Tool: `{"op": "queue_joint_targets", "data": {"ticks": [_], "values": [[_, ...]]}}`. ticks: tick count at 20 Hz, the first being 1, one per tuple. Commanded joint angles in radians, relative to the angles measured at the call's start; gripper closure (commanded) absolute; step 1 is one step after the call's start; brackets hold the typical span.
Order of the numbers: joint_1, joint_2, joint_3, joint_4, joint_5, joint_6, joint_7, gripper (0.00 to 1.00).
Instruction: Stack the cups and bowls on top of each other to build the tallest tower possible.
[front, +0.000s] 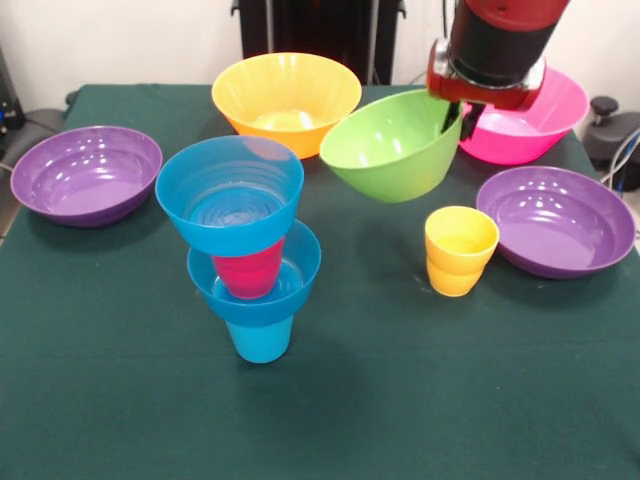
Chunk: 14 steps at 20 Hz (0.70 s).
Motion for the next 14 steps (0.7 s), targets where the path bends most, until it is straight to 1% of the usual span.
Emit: {"op": "queue_joint_targets", "data": {"ticks": [1,2,5,7,8,10,14], "values": [[0.007,-0.004,0.01,-0.09,0.013,0.159,-0.025,1.0],[0.01,0.015,0.007,-0.126,0.005,0.174,-0.027,1.0],[0.008,0.001,0.002,-0.15,-0.01,0.213,-0.041,1.0],[0.008,0.02,0.0,-0.189,-0.027,0.232,-0.05,1.0],[0.012,0.06,0.002,-0.252,-0.041,0.256,-0.056,1.0],[0.017,0.084,0.002,-0.292,-0.049,0.279,-0.054,1.0],[0.025,0.099,0.002,-0.34,-0.04,0.33,-0.033,1.0]]}}
